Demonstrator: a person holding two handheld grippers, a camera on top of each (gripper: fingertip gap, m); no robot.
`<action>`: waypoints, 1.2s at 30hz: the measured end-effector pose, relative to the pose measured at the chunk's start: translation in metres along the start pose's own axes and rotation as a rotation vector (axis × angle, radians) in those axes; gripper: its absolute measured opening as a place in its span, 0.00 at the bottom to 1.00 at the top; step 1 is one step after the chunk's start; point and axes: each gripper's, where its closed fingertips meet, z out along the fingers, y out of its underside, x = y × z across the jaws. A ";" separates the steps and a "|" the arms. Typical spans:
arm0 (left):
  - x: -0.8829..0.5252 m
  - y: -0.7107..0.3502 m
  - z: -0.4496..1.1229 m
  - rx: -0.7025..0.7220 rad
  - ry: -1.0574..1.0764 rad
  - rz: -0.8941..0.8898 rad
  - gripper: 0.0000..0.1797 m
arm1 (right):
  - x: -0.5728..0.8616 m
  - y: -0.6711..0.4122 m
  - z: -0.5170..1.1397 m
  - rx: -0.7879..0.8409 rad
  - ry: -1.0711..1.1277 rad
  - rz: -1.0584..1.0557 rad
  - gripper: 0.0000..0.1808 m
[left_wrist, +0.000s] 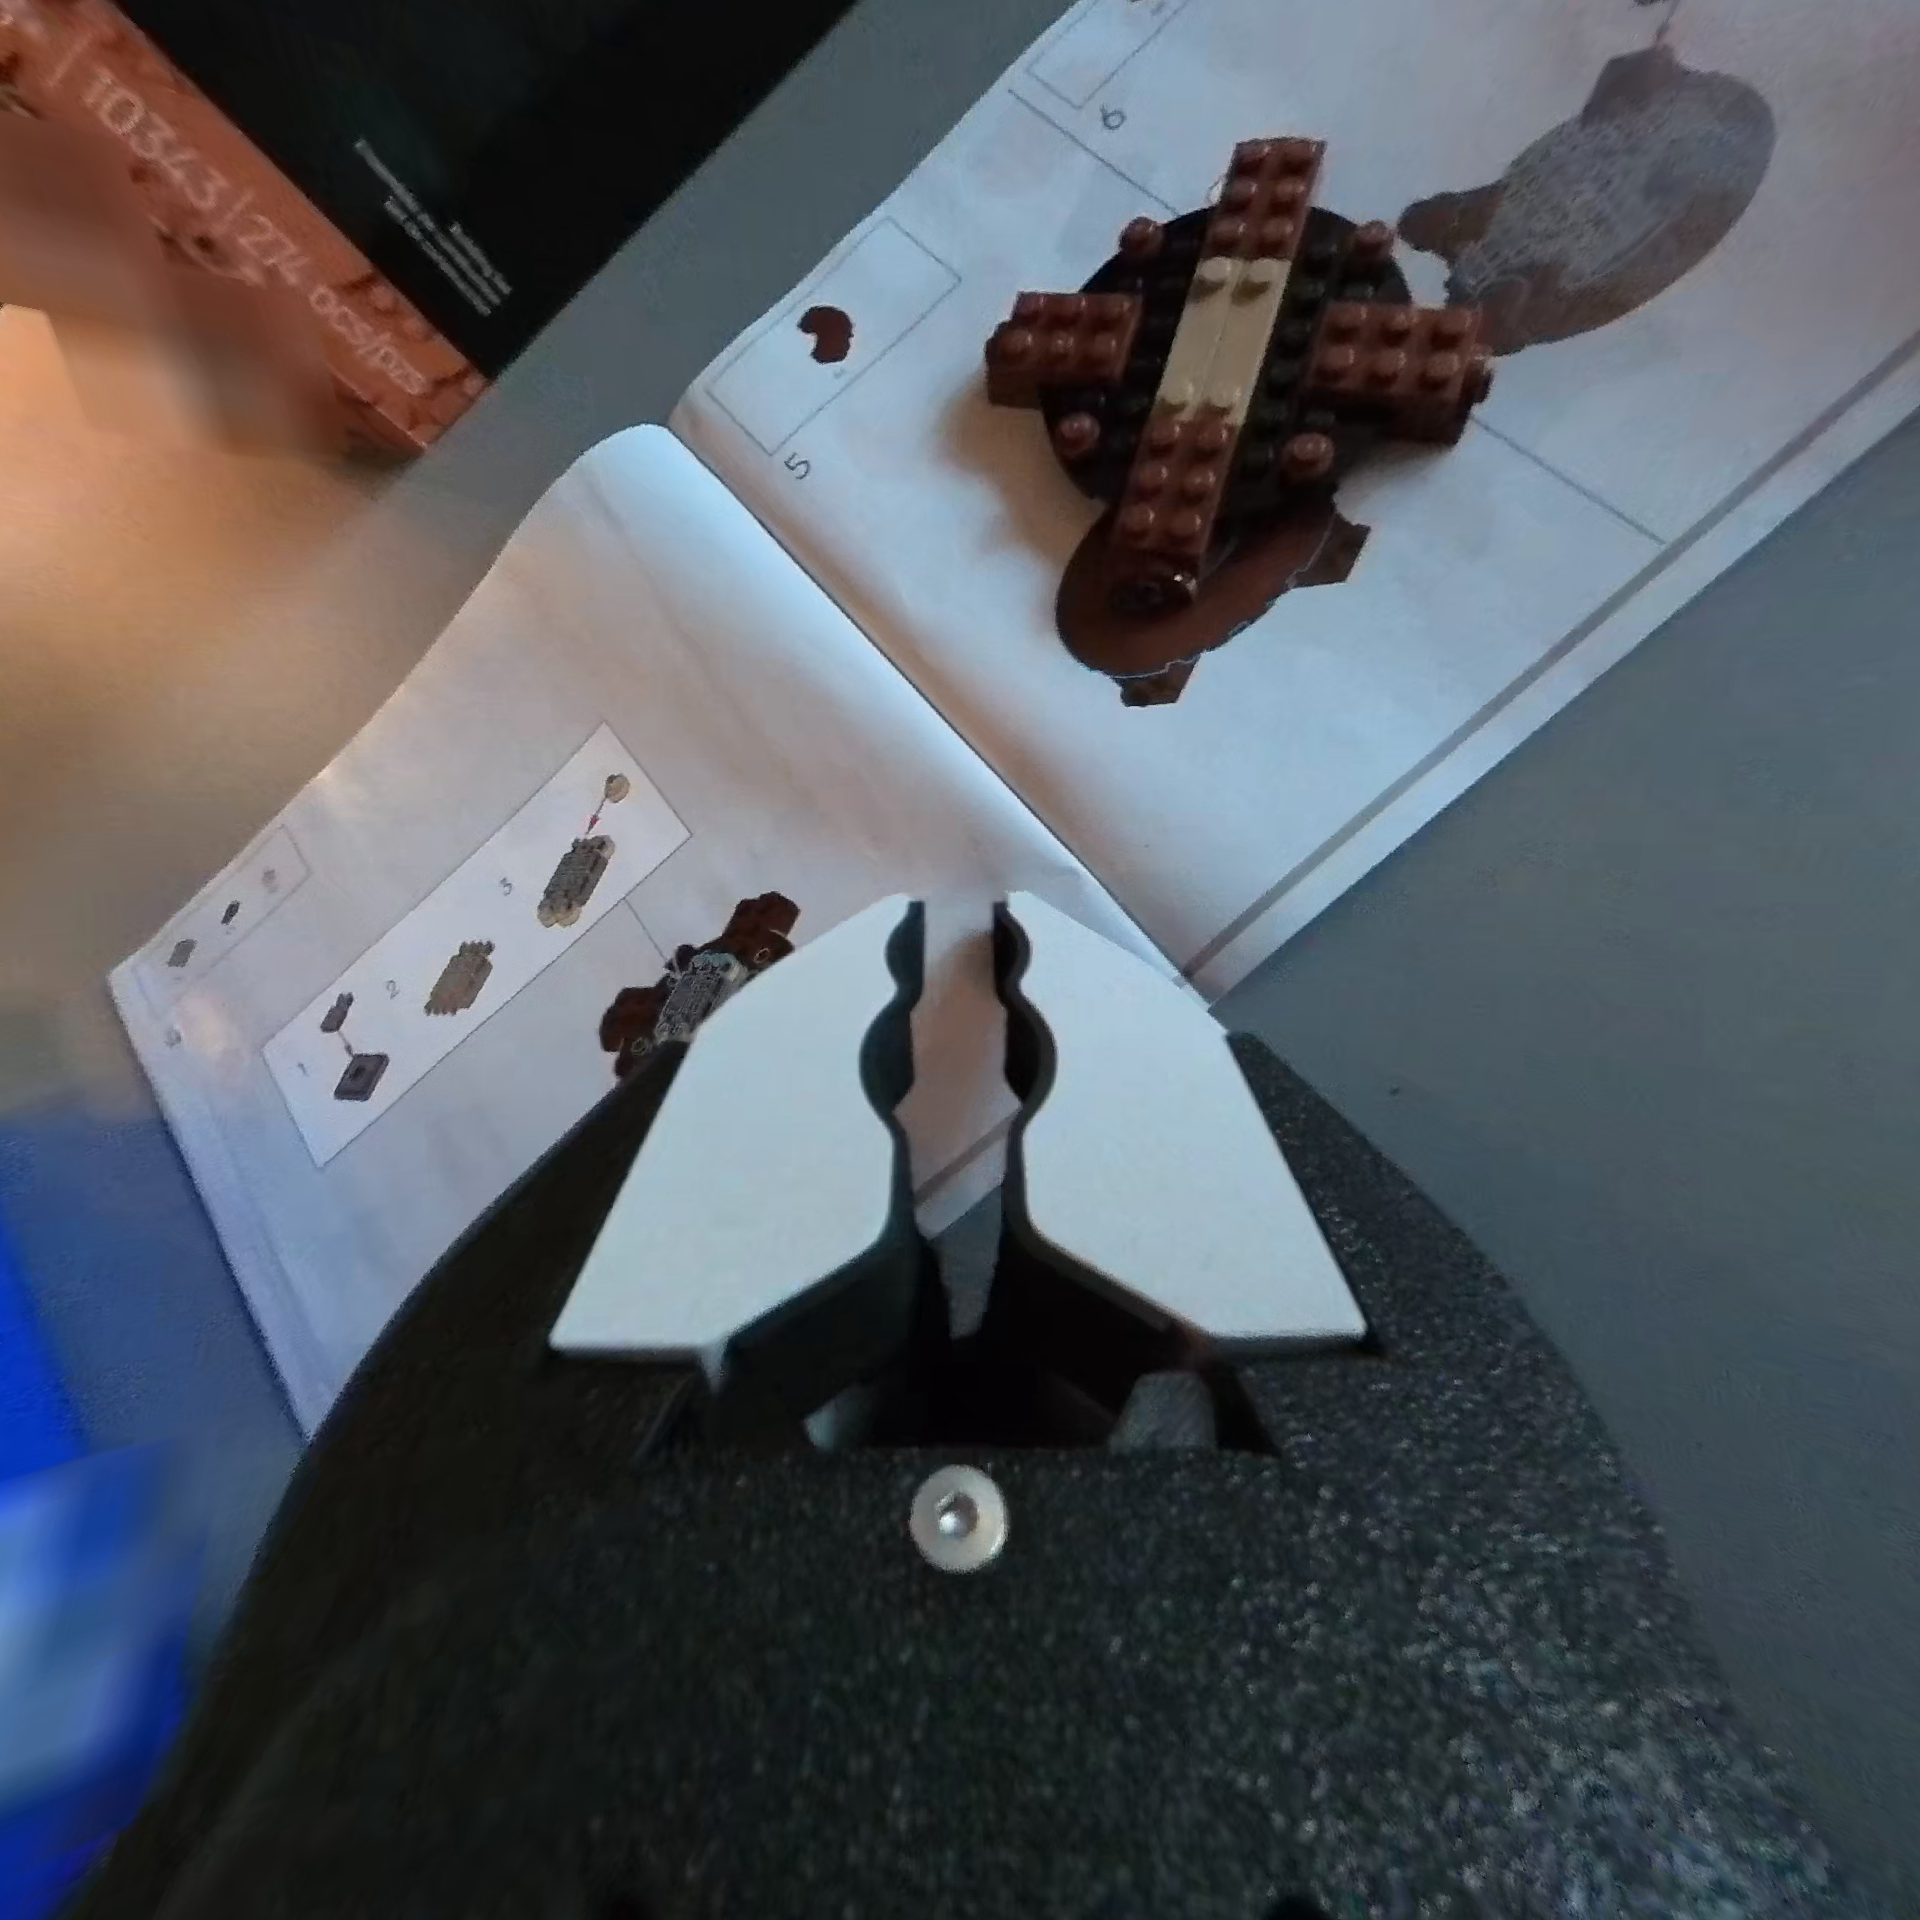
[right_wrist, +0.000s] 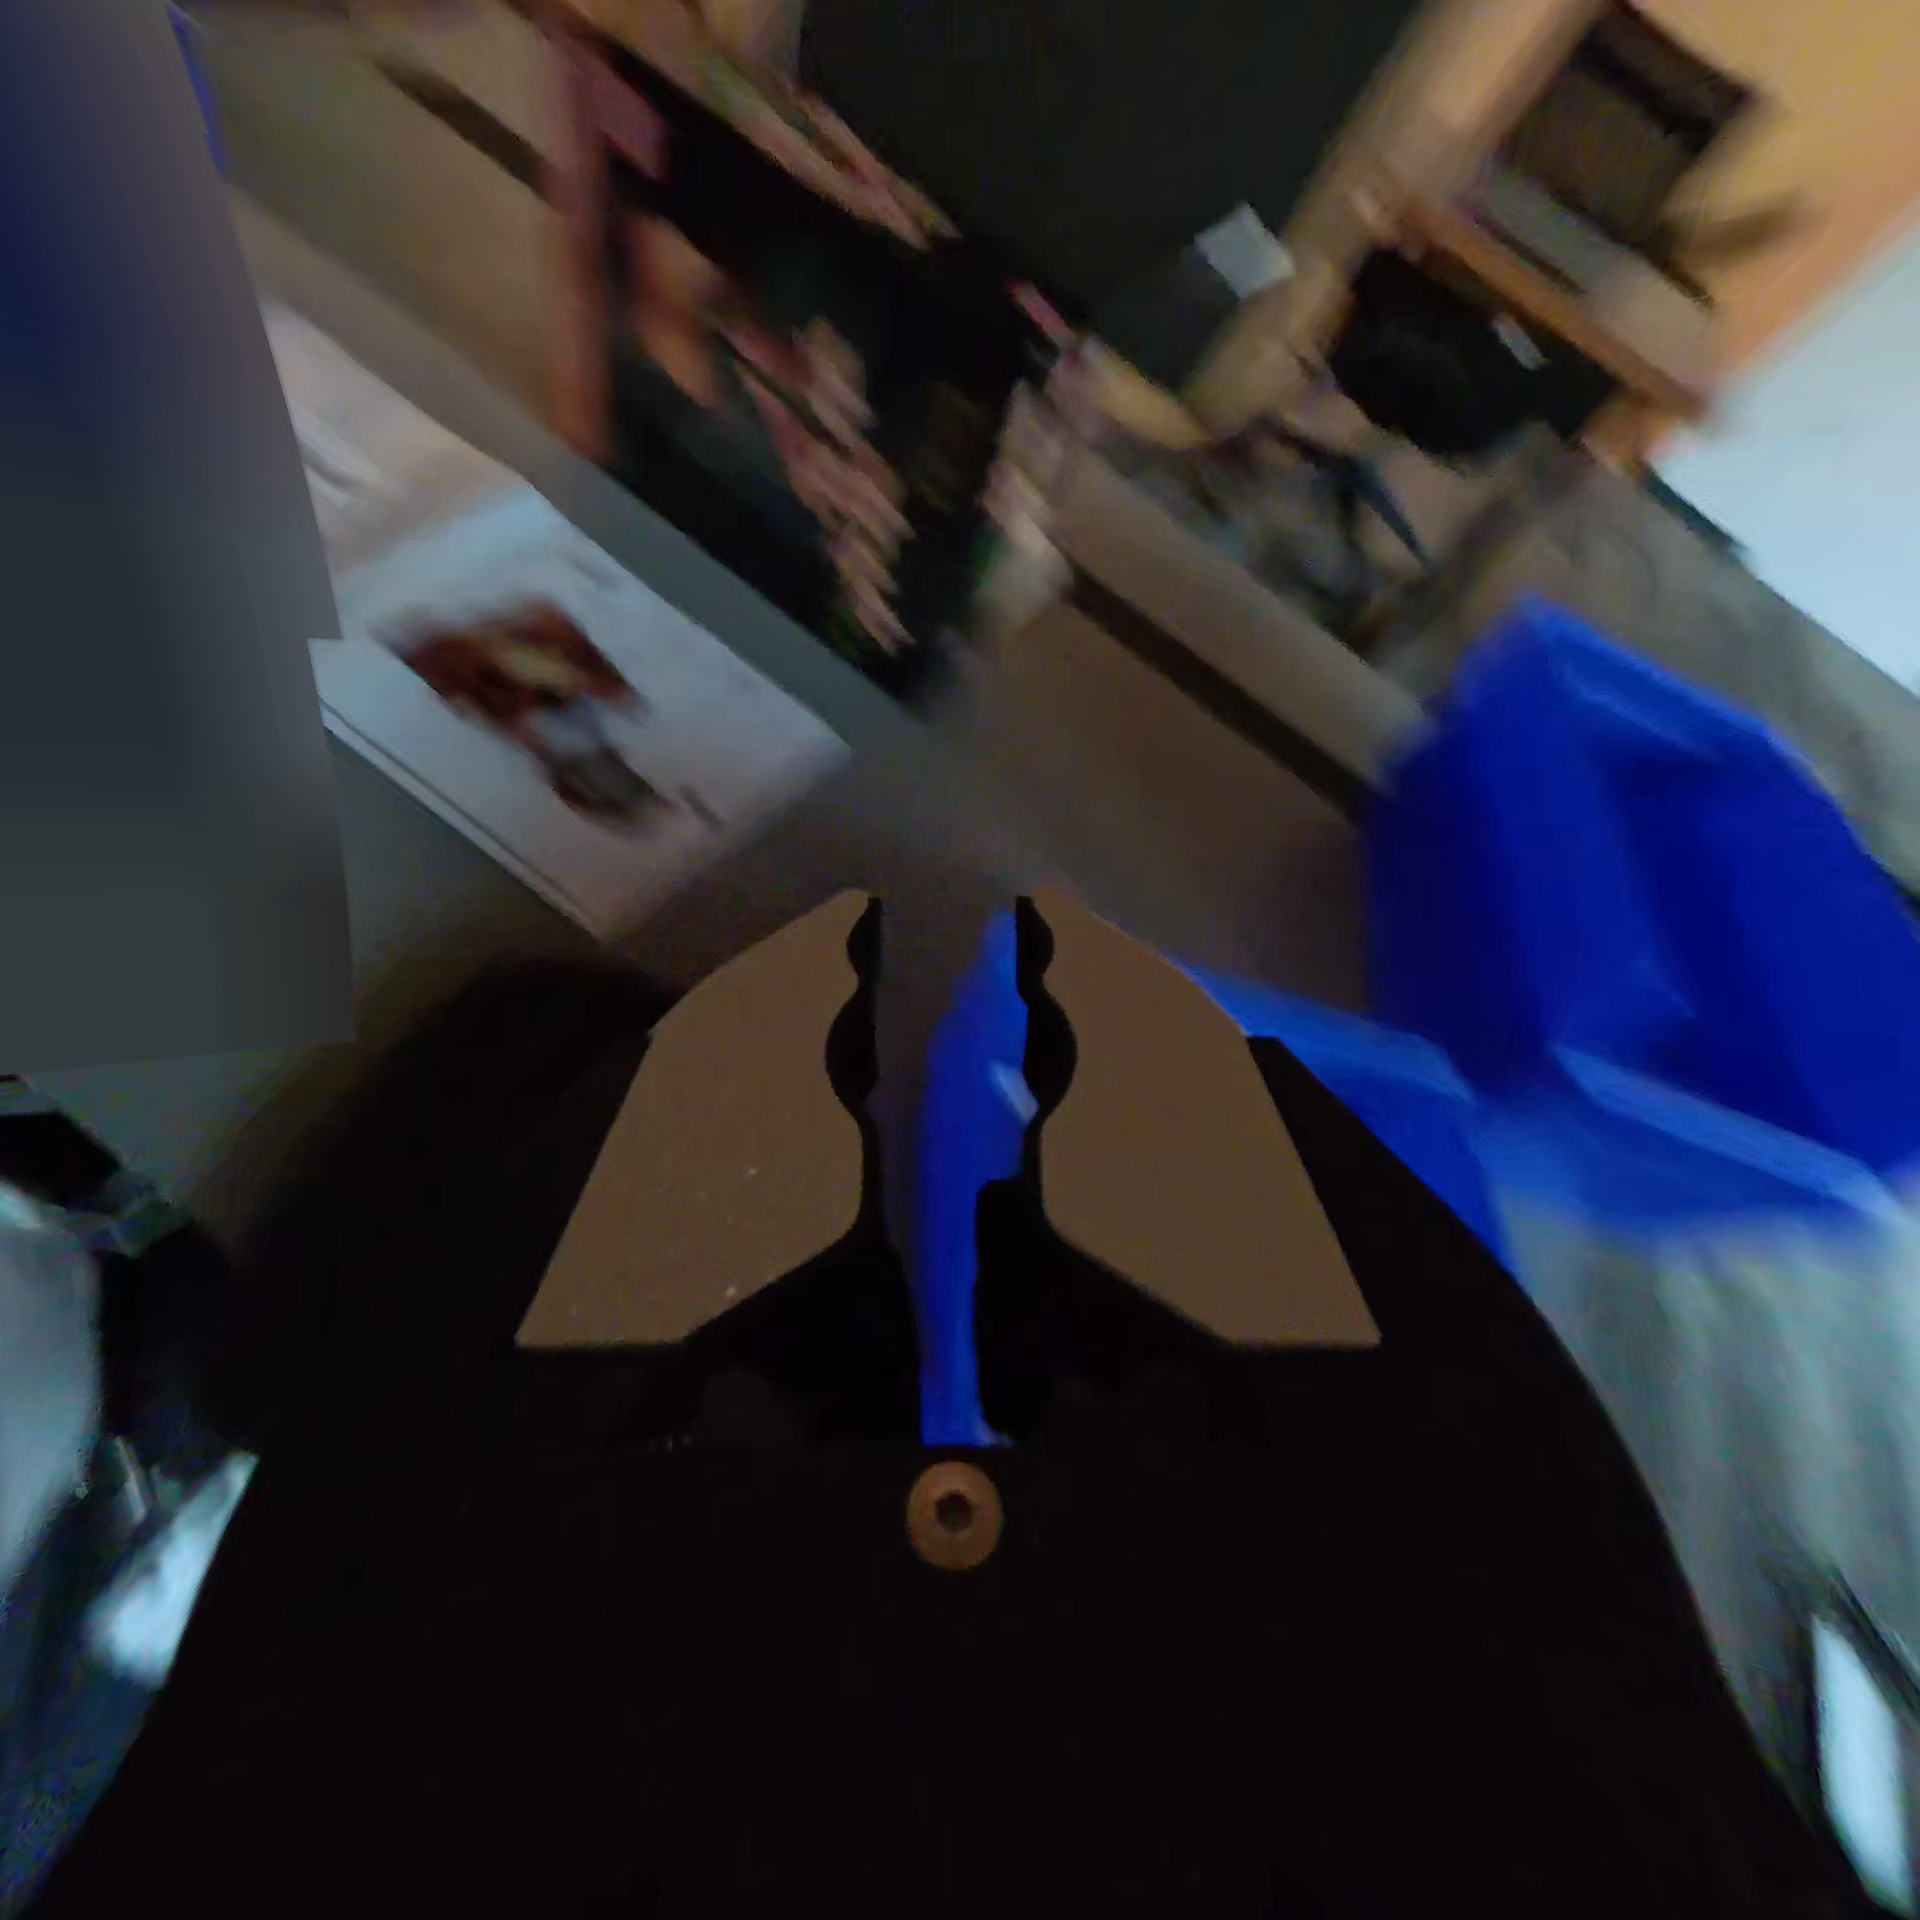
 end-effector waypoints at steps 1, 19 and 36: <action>-0.001 0.000 -0.001 -0.002 0.001 -0.012 0.09 | 0.015 0.019 -0.018 -0.040 0.029 0.016 0.15; 0.105 -0.044 -0.043 0.203 0.234 -0.045 0.36 | 0.002 0.157 -0.037 -0.295 -0.212 0.226 0.25; 0.140 -0.078 -0.034 0.283 0.413 0.028 0.34 | -0.021 0.166 -0.022 -0.444 -0.186 0.069 0.07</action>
